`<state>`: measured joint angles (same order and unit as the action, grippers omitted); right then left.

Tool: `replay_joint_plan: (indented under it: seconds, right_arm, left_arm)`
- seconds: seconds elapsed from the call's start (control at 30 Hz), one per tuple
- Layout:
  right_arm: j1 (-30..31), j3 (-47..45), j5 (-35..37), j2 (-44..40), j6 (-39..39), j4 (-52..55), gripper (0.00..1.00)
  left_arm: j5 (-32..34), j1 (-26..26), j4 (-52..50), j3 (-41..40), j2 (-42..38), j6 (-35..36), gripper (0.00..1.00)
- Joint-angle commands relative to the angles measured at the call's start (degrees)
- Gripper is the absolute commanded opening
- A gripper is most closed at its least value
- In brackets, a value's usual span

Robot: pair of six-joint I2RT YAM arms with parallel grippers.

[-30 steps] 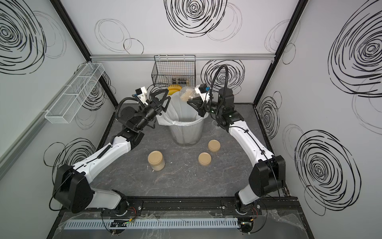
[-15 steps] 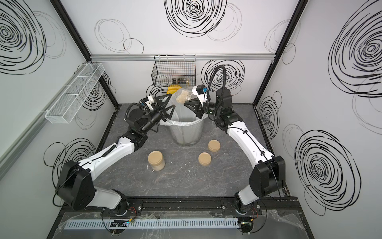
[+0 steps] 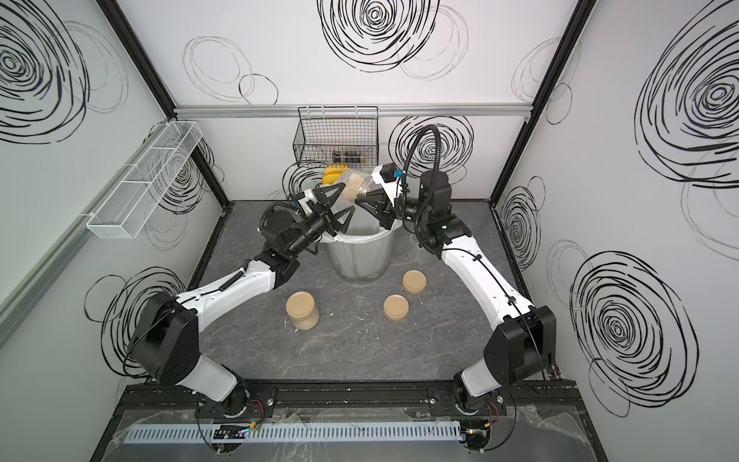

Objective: Empty moldy rice from jars
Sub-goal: Pour the moldy rice from the jar into the trash bin.

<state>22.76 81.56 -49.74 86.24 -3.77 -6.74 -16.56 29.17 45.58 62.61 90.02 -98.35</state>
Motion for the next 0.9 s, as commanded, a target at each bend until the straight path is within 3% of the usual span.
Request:
replay_joint_plan:
  seconds: [0.0, 0.47, 0.67, 0.87]
  right_arm:
    - [0.7, 0.7, -3.0, -3.1, -0.6, -6.8, 0.0]
    - [1.6, -0.8, -5.1, -3.4, -0.3, -6.5, 0.0]
    - [2.4, -2.0, -6.2, -3.3, -0.1, -6.5, 0.0]
    - [2.9, -3.3, -6.0, -3.6, 0.4, -7.2, 0.0]
  left_arm:
    - [0.0, 0.8, 3.6, 2.5, 0.9, -1.4, 0.96]
    - [1.4, 1.8, 9.3, 7.4, 6.2, -2.7, 0.96]
    - [1.9, 2.0, 11.1, 8.4, 6.8, -0.2, 0.99]
    - [2.2, 2.2, 14.6, 7.7, 7.4, 0.2, 0.88]
